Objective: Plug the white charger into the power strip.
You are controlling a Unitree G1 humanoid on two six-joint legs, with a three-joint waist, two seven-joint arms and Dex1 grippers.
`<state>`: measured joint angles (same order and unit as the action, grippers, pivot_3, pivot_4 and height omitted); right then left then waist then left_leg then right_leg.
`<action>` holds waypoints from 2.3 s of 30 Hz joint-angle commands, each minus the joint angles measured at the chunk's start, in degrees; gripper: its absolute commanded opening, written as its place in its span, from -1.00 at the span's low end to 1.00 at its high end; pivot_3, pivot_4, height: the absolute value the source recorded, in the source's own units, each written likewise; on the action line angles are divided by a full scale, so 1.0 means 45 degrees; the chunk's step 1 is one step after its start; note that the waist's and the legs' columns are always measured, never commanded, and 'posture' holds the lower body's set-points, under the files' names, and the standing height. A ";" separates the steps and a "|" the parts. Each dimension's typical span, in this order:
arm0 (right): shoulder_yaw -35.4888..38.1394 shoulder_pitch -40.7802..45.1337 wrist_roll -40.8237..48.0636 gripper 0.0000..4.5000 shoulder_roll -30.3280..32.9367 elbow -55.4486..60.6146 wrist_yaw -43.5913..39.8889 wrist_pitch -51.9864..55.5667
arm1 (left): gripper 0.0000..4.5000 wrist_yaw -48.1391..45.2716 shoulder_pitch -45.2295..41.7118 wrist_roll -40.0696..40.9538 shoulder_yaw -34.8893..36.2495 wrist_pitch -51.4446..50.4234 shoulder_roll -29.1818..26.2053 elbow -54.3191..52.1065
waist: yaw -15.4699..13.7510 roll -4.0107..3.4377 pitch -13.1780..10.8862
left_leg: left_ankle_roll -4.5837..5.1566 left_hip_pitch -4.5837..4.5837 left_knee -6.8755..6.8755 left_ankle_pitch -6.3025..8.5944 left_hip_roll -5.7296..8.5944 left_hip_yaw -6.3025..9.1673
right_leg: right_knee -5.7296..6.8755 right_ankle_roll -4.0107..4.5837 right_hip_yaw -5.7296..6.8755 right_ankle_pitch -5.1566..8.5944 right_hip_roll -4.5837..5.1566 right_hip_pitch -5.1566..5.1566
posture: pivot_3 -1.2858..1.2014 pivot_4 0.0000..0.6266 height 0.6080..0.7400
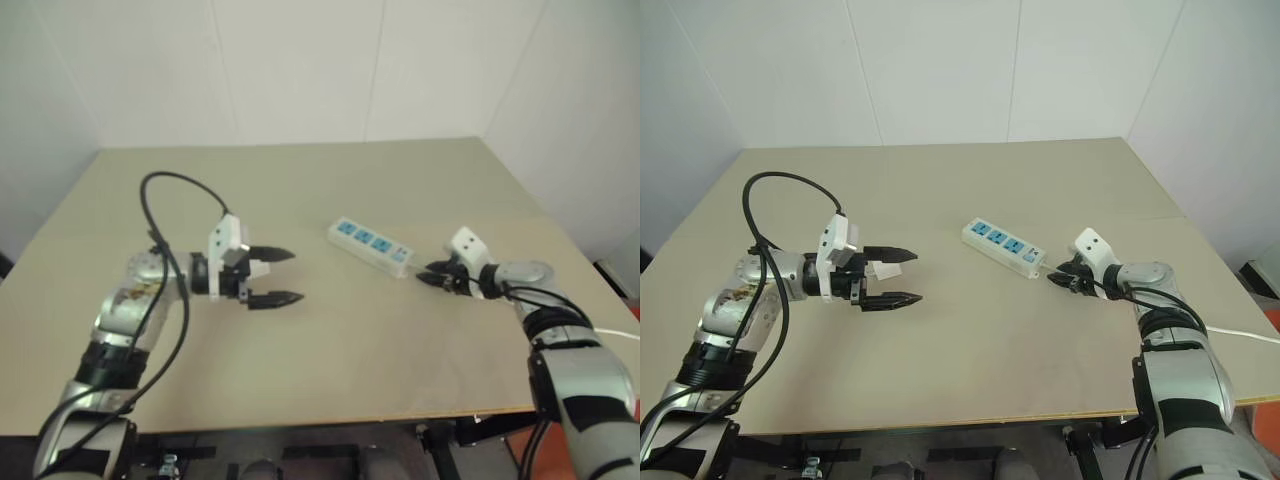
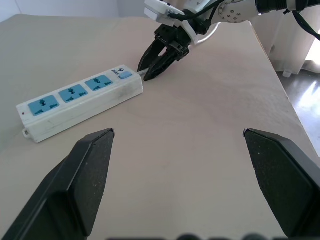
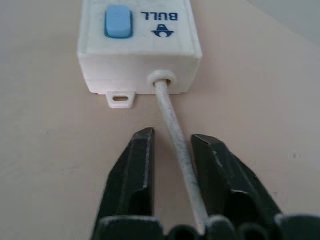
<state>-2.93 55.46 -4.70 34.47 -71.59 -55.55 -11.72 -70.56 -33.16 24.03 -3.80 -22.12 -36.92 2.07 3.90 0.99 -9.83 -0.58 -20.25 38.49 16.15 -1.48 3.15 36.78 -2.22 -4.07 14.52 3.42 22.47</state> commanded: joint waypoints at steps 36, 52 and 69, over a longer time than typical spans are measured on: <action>0.1459 -0.8724 0.3576 0.17 0.1716 1.4264 -0.1840 0.3096 | 1.00 -0.0508 -0.0481 -0.0760 -0.0514 0.0212 -0.0094 0.0365 | -0.0301 0.0003 -0.0002 | 0.0001 -0.0002 -0.0011 0.0001 0.0005 0.0006 | -0.0004 -0.0004 0.0007 0.0003 -0.0003 0.0000 | 0.03 -0.52 1.00; 0.3050 -0.9792 0.5609 0.98 -0.0426 1.4898 -0.0374 0.1518 | 1.00 -0.0495 -0.0423 -0.0760 -0.0309 0.0447 -0.0140 0.0611 | -0.0307 0.0013 -0.0004 | 0.0001 -0.0001 -0.0017 0.0001 -0.0003 0.0004 | -0.0002 -0.0006 0.0006 0.0003 -0.0009 0.0000 | 0.03 -0.52 1.00; 0.1620 -0.8083 0.4840 0.98 -0.1607 1.1764 -0.0595 0.0325 | 1.00 -0.0488 -0.0153 -0.0600 -0.0136 0.0466 -0.0364 0.0340 | -0.0316 0.0009 -0.0006 | 0.0001 -0.0001 -0.0018 0.0001 -0.0001 0.0005 | -0.0004 -0.0004 0.0009 0.0003 -0.0007 0.0003 | 0.03 -0.52 1.00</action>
<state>3.92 17.67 16.86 27.29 -18.26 -57.97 -8.40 -72.58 -33.75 20.35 -6.08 -21.13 -37.96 5.55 2.48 1.04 -9.85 -0.57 -20.25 38.41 16.15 -1.49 3.18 36.76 -2.24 -4.03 14.53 3.39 22.48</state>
